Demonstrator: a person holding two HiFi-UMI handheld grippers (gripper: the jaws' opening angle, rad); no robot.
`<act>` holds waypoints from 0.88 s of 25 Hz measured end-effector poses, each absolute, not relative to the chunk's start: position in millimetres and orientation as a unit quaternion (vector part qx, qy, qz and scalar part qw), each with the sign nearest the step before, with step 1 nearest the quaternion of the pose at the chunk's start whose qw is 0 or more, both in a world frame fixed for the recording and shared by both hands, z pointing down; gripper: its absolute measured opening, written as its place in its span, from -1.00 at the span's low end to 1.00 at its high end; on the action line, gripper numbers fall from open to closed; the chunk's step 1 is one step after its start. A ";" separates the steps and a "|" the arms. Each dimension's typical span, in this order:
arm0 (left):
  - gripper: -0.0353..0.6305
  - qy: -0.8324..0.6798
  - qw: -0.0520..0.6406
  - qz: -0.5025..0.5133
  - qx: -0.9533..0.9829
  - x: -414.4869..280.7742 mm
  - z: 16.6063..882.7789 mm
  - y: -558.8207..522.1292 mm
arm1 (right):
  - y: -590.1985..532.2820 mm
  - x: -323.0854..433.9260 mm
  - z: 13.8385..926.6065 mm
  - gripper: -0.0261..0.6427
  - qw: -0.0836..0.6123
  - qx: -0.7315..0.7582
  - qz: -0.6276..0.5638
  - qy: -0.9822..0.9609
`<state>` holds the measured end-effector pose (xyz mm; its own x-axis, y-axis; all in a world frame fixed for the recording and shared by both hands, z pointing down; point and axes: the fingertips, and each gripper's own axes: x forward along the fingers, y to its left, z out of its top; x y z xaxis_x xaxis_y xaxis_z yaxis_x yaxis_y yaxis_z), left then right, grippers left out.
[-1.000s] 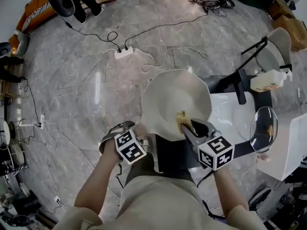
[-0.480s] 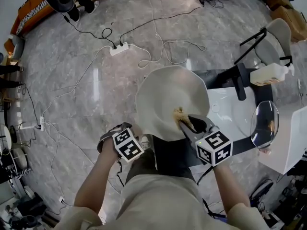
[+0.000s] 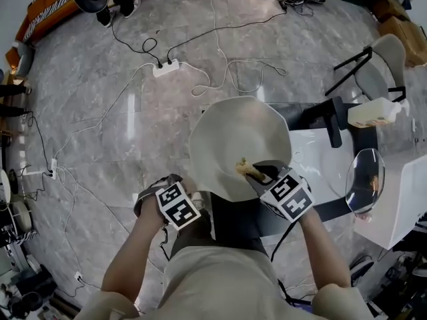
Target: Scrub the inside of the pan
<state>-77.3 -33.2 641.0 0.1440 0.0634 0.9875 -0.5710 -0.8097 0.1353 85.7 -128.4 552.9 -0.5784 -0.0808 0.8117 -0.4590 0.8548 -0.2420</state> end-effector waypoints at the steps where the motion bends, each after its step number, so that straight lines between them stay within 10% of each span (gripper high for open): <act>1: -0.41 -0.178 0.257 0.628 0.713 -77.5 640.7 -32.2 | -126.0 85.9 560.0 -0.63 0.461 0.135 0.201 -0.854; 22: -0.47 -0.186 0.262 0.609 0.725 -86.7 640.1 -42.0 | -139.0 107.7 636.3 -0.65 0.661 -0.019 0.110 -0.742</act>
